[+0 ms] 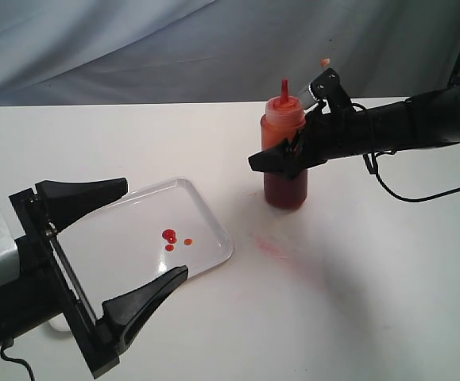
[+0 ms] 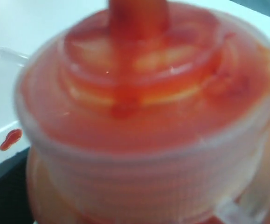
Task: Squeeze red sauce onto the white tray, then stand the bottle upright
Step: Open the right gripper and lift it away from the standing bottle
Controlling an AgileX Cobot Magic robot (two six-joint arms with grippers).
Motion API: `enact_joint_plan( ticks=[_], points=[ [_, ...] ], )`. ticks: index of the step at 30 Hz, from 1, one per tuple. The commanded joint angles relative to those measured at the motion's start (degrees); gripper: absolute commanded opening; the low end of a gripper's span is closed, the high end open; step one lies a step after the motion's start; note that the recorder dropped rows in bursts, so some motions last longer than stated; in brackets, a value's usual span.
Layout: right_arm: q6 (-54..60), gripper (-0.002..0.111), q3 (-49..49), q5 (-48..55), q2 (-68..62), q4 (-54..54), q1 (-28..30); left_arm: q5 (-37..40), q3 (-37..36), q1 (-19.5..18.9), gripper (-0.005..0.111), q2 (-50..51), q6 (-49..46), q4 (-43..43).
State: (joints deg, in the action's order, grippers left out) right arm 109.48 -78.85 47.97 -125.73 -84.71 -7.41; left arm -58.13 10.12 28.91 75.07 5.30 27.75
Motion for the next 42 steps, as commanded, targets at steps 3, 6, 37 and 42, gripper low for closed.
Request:
enact_joint_plan(
  ticks=[3, 6, 37, 42],
  points=[
    [-1.9, 0.105, 0.1, 2.8, 0.5, 3.0, 0.0, 0.0, 0.2, 0.3, 0.1, -0.3, 0.2, -0.2],
    [-3.6, 0.105, 0.1, 4.2, 0.8, 5.0, 0.0, 0.0, 0.2, 0.3, 0.1, -0.3, 0.2, -0.2],
    [-22.4, 0.105, 0.1, 8.2, 13.4, 15.0, 0.2, 4.0, 0.2, 0.3, 0.1, -0.3, 0.2, -0.2],
    [-24.6, 0.105, 0.1, 8.2, 15.5, 15.3, 0.2, 4.0, 0.2, 0.3, 0.1, -0.3, 0.2, -0.2]
  ],
)
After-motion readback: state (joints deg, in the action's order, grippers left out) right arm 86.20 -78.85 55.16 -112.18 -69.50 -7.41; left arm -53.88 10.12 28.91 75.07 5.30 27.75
